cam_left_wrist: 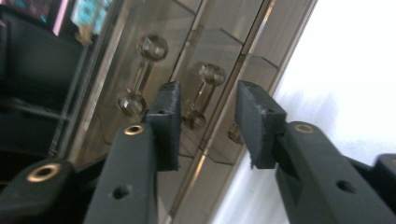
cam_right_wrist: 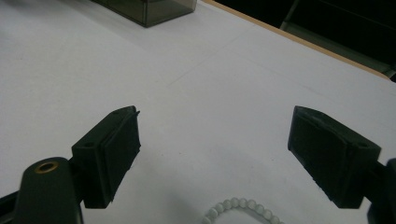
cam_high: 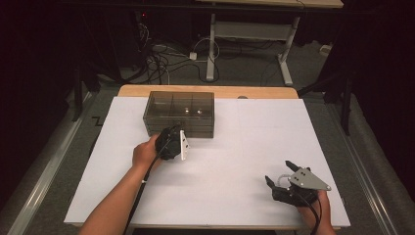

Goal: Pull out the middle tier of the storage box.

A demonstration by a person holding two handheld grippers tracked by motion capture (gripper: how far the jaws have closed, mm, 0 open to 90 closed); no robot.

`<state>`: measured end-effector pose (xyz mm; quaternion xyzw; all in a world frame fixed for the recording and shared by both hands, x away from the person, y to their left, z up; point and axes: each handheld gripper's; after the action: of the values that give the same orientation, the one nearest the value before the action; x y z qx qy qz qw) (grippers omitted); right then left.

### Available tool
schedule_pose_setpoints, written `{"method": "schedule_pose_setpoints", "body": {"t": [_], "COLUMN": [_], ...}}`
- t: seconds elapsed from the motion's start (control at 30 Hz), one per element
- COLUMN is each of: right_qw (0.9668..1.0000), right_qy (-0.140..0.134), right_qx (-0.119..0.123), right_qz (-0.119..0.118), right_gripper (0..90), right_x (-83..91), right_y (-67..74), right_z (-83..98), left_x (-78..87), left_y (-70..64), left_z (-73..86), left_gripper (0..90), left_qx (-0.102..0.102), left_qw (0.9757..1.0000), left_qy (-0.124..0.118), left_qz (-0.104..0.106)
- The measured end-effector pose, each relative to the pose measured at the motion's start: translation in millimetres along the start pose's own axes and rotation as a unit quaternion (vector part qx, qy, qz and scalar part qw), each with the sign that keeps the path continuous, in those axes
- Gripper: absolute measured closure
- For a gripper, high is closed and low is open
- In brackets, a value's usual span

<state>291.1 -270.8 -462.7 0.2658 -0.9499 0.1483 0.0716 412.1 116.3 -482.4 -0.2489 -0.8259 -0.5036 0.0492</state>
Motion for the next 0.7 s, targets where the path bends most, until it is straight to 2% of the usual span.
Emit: {"method": "schedule_pose_setpoints", "body": {"t": [0.07, 0.13, 0.17, 0.2, 0.3, 0.53, 0.57, 0.7], "right_qw": [1.0000, 1.0000, 1.0000, 1.0000, 0.9999, 0.9997, 0.9997, 0.9997], "right_qy": [0.001, 0.004, 0.005, 0.005, 0.007, 0.013, 0.013, 0.015], "right_qx": [0.001, 0.003, 0.004, 0.006, 0.009, 0.015, 0.015, 0.015], "right_qz": [-0.001, -0.003, -0.004, -0.005, -0.007, -0.014, -0.014, -0.015], "right_gripper": [17.4, 17.4, 17.4, 17.4, 17.4, 17.4, 17.4, 17.4], "right_x": [-0.5, -1.4, -1.6, -1.7, -1.7, -2.9, -2.8, -3.3], "right_y": [0.3, 1.1, 1.6, 2.2, 3.4, 5.2, 5.4, 5.1], "right_z": [0.5, 0.7, 0.7, 0.6, 0.6, 1.3, 1.3, 1.7], "left_x": [-1.0, -2.2, -2.6, -2.6, -1.9, -1.0, -0.4, 4.9], "left_y": [-6.2, -13.0, -15.3, -16.1, -16.4, -19.7, -20.5, -20.7], "left_z": [-0.3, 0.8, 1.6, 2.6, 6.2, 5.7, 6.0, 6.4], "left_gripper": [61.9, 63.5, 66.1, 68.8, 76.5, 78.2, 78.6, 78.6], "left_qx": [-0.041, -0.090, -0.105, -0.111, -0.120, -0.126, -0.132, -0.129], "left_qw": [0.9990, 0.9953, 0.9935, 0.9924, 0.9906, 0.9889, 0.9880, 0.9885], "left_qy": [0.006, 0.010, 0.010, 0.007, 0.005, 0.009, 0.008, 0.002], "left_qz": [-0.015, -0.035, -0.043, -0.052, -0.065, -0.078, -0.080, -0.078]}}
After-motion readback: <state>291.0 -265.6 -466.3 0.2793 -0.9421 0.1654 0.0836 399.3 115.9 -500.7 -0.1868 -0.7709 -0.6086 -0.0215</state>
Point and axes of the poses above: each handheld gripper's, and its own axes: x roughly backward along the jaws, z roughly out of its underside, y roughly to its left, and after that the axes turned 14 degrees about -y, right-handed
